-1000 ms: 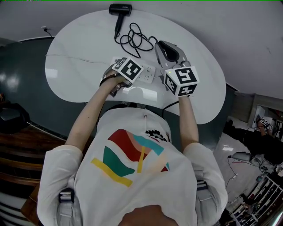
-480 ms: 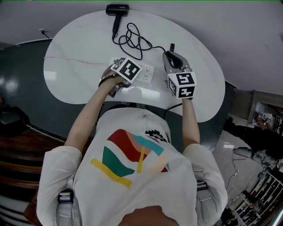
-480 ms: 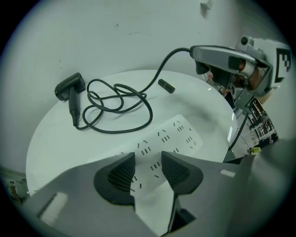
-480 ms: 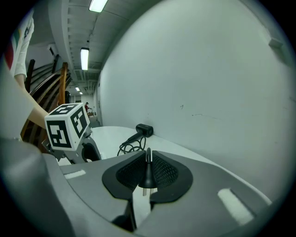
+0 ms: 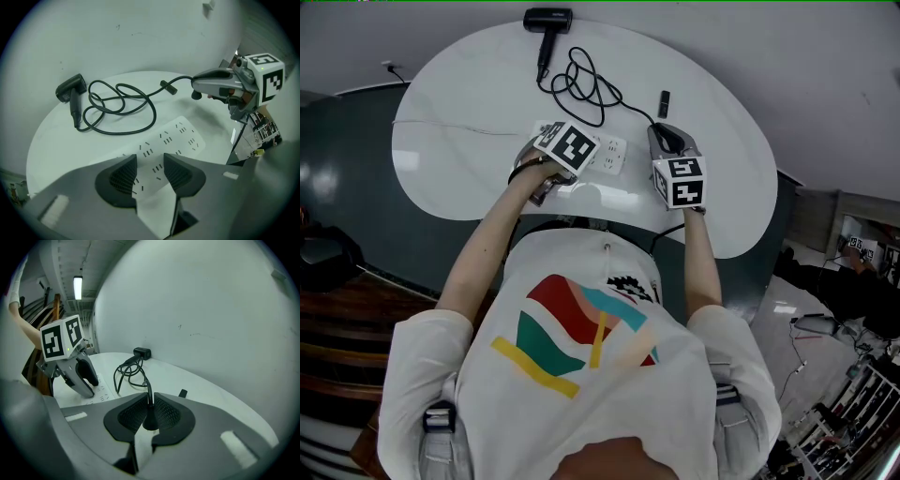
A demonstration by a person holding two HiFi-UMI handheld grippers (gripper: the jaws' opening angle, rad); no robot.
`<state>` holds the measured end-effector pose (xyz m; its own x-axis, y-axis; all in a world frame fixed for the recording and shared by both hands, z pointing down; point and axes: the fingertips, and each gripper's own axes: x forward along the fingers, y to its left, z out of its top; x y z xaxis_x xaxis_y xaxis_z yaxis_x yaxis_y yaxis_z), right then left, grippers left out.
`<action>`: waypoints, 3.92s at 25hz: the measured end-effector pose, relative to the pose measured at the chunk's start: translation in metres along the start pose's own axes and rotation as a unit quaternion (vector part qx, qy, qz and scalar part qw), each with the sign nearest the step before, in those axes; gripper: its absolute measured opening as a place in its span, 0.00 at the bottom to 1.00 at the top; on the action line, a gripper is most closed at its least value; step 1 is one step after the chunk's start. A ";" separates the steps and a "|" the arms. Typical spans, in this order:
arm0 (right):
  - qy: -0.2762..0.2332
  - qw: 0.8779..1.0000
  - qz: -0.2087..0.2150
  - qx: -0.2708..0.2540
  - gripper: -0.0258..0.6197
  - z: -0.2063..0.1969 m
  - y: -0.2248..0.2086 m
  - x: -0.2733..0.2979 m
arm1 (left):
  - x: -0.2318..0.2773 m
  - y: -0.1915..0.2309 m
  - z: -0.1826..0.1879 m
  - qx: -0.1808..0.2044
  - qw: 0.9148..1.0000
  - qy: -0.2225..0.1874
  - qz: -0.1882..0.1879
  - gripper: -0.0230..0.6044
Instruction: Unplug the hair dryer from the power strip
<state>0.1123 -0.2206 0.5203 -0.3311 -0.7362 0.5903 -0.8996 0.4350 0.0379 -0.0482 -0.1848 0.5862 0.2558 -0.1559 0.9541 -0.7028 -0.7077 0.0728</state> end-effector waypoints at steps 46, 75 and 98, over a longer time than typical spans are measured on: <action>0.035 0.995 -0.051 0.077 0.12 -0.030 0.003 -0.018 | -0.012 0.017 0.023 -0.008 0.994 -0.111 0.018 0.34; -0.314 0.945 -0.057 0.074 0.06 0.156 0.052 -0.137 | -0.247 0.002 0.079 -0.083 0.786 -0.606 0.087 0.23; -0.243 0.968 -0.062 0.030 0.06 0.118 0.080 -0.119 | -0.231 -0.015 0.069 -0.042 0.814 -0.566 0.128 0.04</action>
<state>0.0463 -0.1593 0.3582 -0.3008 -0.9440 0.1356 -0.9512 0.3073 0.0294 -0.0514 -0.1859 0.3446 0.5086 -0.8584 0.0668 -0.8594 -0.5109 -0.0210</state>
